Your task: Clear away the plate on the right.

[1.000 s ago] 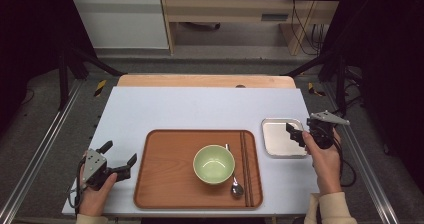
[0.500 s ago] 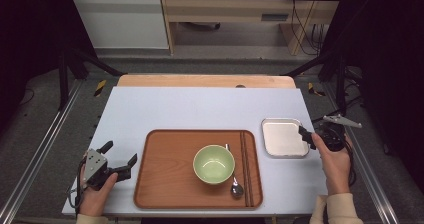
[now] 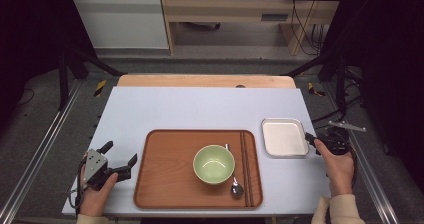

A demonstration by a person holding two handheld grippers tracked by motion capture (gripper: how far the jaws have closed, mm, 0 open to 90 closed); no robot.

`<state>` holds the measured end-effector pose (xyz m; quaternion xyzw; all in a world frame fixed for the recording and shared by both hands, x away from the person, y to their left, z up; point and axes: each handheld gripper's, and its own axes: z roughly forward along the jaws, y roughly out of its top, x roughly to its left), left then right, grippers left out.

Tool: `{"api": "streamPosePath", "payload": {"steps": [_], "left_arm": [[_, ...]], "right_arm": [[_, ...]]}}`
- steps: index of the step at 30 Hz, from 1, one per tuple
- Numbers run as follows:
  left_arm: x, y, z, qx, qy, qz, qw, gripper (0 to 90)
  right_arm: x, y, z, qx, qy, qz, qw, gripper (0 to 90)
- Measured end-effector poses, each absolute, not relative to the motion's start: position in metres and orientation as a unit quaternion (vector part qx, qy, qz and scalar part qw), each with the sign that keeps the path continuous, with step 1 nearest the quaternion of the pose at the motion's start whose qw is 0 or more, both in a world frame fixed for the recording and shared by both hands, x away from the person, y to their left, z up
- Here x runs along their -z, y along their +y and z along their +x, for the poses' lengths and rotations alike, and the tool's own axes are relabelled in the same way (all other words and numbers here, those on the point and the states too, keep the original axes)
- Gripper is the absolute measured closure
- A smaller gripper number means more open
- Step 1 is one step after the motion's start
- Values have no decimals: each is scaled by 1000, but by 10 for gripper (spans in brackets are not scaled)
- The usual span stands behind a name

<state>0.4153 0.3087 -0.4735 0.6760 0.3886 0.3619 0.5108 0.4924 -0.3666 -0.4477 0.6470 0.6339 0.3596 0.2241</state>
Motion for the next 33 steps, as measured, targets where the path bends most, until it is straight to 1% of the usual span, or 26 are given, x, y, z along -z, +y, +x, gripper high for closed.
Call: {"api": "streamPosePath", "payload": {"steps": [5, 10, 16, 33], "left_arm": [[473, 308, 415, -364, 388, 675, 511, 36], [474, 308, 416, -363, 387, 676, 512, 36], [474, 308, 416, -365, 389, 675, 510, 36], [473, 306, 416, -363, 389, 673, 513, 36]], "right_arm": [[450, -372, 491, -373, 631, 646, 212, 575], [454, -375, 491, -373, 626, 655, 201, 641], [460, -376, 494, -368, 630, 656, 192, 663], [471, -365, 504, -356, 638, 666, 150, 788]]}}
